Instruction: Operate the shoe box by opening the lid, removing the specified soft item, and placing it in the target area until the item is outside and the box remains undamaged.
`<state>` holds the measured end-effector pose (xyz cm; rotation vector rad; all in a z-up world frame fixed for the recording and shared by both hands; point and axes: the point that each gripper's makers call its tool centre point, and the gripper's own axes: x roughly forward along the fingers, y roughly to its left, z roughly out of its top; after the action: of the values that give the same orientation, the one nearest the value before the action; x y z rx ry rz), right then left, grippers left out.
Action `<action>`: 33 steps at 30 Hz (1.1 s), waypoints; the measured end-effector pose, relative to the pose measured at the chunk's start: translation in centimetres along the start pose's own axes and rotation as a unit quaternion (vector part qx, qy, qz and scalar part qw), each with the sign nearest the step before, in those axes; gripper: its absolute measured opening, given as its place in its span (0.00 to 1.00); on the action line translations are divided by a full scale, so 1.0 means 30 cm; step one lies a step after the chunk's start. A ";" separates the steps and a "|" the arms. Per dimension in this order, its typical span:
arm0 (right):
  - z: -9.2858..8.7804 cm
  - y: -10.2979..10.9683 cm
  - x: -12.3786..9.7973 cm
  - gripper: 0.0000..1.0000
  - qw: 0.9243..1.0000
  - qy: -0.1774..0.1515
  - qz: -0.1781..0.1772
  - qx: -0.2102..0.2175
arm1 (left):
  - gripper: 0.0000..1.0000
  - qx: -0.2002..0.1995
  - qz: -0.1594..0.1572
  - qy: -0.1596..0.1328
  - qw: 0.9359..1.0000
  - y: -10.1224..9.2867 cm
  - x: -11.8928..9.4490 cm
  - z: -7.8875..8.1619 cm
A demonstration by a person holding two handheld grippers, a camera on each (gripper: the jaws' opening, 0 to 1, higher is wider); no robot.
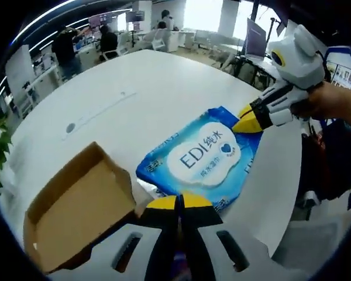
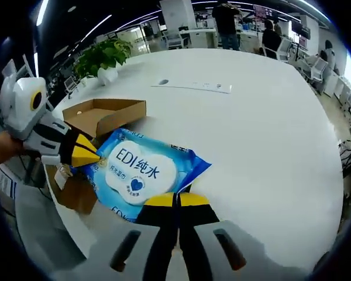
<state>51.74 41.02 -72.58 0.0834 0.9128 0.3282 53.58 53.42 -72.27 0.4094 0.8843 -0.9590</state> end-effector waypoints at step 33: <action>-0.065 -0.055 0.140 0.00 0.999 0.007 -0.013 0.038 | 0.00 0.133 0.014 0.032 0.990 -0.003 0.023 -0.029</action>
<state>52.98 40.63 -77.32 0.1396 0.9405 0.2691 53.30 53.58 -73.35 0.6825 0.8090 -1.0457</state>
